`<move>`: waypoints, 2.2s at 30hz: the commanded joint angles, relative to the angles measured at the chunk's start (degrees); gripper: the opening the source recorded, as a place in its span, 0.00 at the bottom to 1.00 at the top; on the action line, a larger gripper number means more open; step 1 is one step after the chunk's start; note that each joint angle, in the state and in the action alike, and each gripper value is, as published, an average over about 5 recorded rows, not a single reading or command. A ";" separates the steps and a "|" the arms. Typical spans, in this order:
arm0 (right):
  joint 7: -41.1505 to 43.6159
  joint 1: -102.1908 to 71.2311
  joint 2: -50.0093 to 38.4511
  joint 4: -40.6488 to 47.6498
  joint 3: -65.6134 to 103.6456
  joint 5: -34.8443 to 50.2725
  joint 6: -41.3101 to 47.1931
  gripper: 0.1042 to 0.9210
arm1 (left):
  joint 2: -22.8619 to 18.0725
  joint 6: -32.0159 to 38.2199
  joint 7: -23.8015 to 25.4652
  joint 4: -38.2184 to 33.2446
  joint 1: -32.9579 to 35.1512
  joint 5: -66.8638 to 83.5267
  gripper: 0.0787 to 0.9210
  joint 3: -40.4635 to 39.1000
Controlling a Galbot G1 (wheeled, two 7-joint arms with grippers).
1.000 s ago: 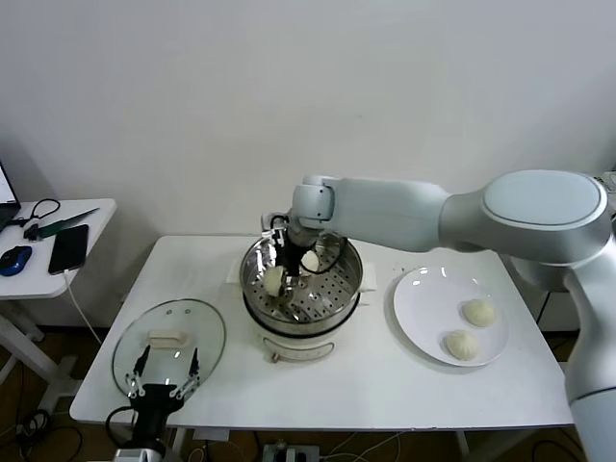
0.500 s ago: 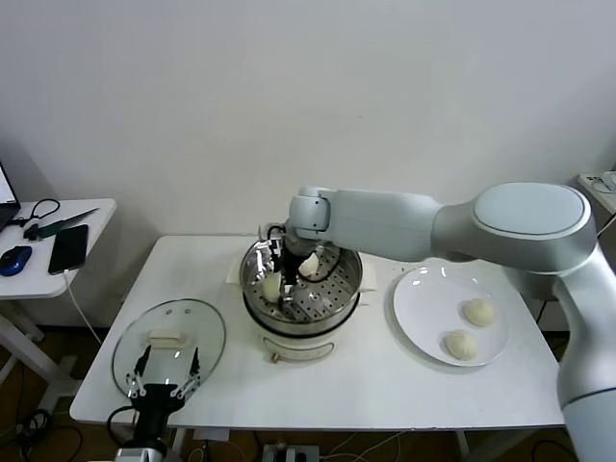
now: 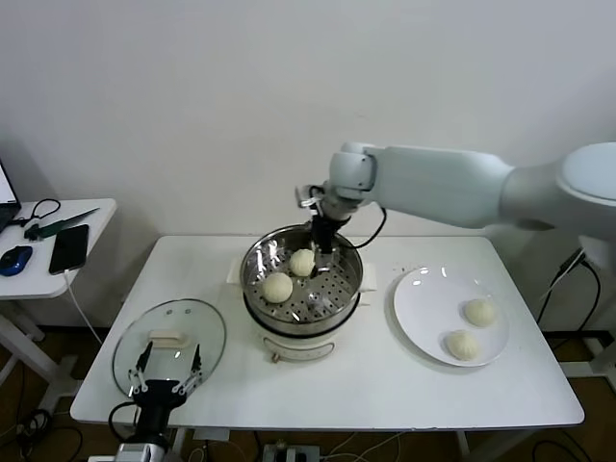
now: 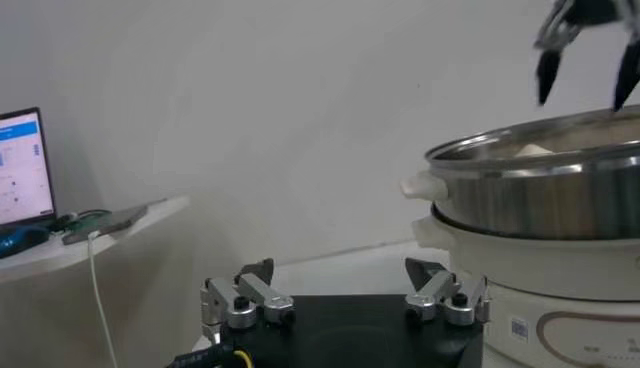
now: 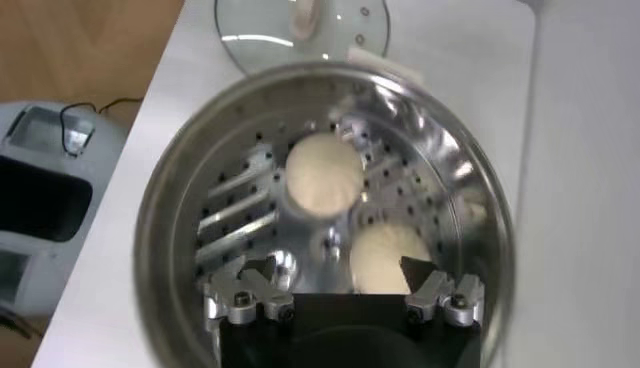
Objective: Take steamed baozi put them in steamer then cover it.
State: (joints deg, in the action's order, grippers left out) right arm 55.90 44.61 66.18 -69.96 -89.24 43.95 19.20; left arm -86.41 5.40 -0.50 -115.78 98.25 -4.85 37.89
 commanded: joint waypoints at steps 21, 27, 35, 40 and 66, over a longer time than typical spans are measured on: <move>5.58 -31.55 -36.21 -5.32 18.06 -38.71 -5.25 0.88 | -1.16 -1.15 -0.01 -0.11 -0.02 -1.94 0.88 0.14; 5.69 -34.72 -34.70 -3.10 20.39 -39.78 -5.78 0.88 | -1.43 -1.19 -0.08 0.48 -0.17 -2.50 0.88 0.20; 5.56 -36.40 -32.17 -0.46 22.04 -40.01 -6.04 0.88 | -1.68 -1.05 -0.13 1.06 0.02 -3.09 0.88 0.06; 5.51 -36.27 -30.47 1.03 22.50 -39.76 -6.10 0.88 | -1.55 -0.99 -0.14 1.29 0.10 -3.24 0.88 0.12; 6.85 -29.59 -27.04 3.47 17.93 -38.35 -9.26 0.74 | -1.32 -0.72 -0.20 1.48 0.42 -3.35 0.88 0.14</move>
State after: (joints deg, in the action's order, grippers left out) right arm 62.41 11.65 38.51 -67.00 -70.10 5.76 12.06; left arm -87.87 4.64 -0.69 -114.25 98.59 -8.27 38.04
